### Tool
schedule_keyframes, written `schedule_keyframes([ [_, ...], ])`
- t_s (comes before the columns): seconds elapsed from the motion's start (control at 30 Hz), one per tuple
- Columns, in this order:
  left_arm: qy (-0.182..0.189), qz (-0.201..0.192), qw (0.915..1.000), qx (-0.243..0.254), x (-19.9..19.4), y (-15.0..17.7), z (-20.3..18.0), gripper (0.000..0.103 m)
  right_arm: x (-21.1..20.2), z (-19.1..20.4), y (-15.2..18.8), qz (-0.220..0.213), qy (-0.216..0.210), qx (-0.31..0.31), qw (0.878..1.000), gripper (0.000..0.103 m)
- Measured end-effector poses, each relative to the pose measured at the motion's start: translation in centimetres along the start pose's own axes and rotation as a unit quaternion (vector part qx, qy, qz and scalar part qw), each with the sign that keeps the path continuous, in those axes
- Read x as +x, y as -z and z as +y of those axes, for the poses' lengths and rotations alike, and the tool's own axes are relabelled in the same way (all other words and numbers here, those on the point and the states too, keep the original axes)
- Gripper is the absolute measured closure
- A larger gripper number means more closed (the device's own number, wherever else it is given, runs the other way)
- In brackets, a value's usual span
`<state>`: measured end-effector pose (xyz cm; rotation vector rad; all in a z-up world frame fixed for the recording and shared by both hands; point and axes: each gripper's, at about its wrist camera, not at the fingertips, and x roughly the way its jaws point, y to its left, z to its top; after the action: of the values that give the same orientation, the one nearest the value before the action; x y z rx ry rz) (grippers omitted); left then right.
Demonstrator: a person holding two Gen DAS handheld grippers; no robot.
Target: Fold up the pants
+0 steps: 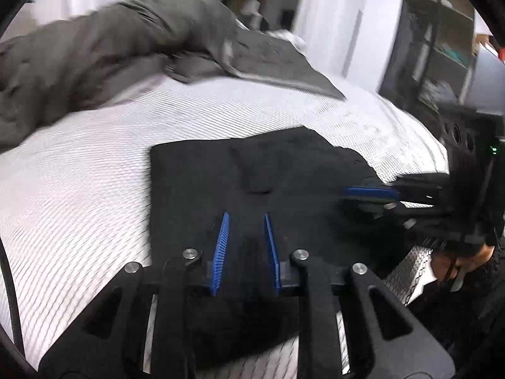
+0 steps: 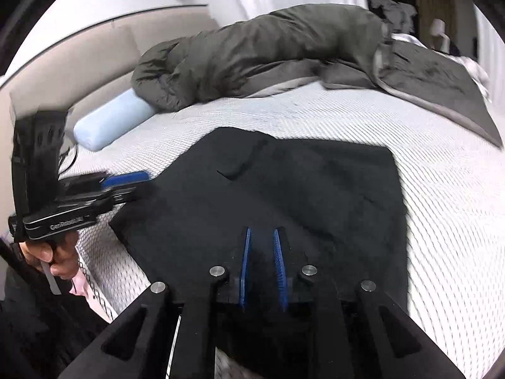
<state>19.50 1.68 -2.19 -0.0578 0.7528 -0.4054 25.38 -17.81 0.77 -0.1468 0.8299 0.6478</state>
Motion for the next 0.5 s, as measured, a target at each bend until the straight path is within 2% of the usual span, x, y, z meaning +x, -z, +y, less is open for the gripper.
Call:
schedule_keyframes([
  [0.07, 0.003, 0.046, 0.9984, 0.032, 2.9, -0.6, -0.7, 0.083, 1.8, 0.7, -1.3, 0.024, -0.011, -0.001, 1.000, 0.088],
  [0.13, -0.002, 0.059, 0.9970, 0.049, 4.5, -0.6, -0.6, 0.083, 4.1, 1.0, -2.0, 0.065, -0.027, -0.002, 0.998, 0.087],
  [0.2, 0.008, 0.066, 0.9970, 0.038, 4.7, -0.3, 0.4, 0.083, 5.9, 1.2, -1.6, 0.093, 0.000, -0.030, 0.995, 0.087],
  [0.27, 0.005, 0.060, 0.9979, 0.024, 3.8, 0.0, 1.6, 0.083, 5.7, 0.1, -1.5, 0.095, 0.022, -0.031, 0.995, 0.087],
  [0.3, -0.001, 0.056, 0.9981, 0.024, 3.3, 0.1, 2.0, 0.082, 4.8, -0.9, -1.2, 0.095, 0.053, -0.028, 0.994, 0.087],
  [0.33, -0.009, 0.052, 0.9983, 0.024, 2.7, 0.4, 2.4, 0.077, 3.9, -1.9, -0.7, 0.093, 0.081, -0.027, 0.992, 0.087],
  [0.37, -0.015, 0.050, 0.9984, 0.022, 2.4, 0.7, 2.7, 0.077, 2.9, -2.9, -0.2, 0.090, 0.095, -0.025, 0.991, 0.087],
  [0.43, -0.025, 0.052, 0.9982, 0.019, 2.2, 0.7, 3.0, 0.077, 1.8, -4.1, 0.4, 0.083, 0.068, -0.013, 0.994, 0.087],
  [0.5, -0.024, 0.046, 0.9986, 0.005, 1.2, 0.1, 3.3, 0.077, 1.2, -3.3, 0.1, 0.076, 0.075, -0.026, 0.994, 0.084],
])
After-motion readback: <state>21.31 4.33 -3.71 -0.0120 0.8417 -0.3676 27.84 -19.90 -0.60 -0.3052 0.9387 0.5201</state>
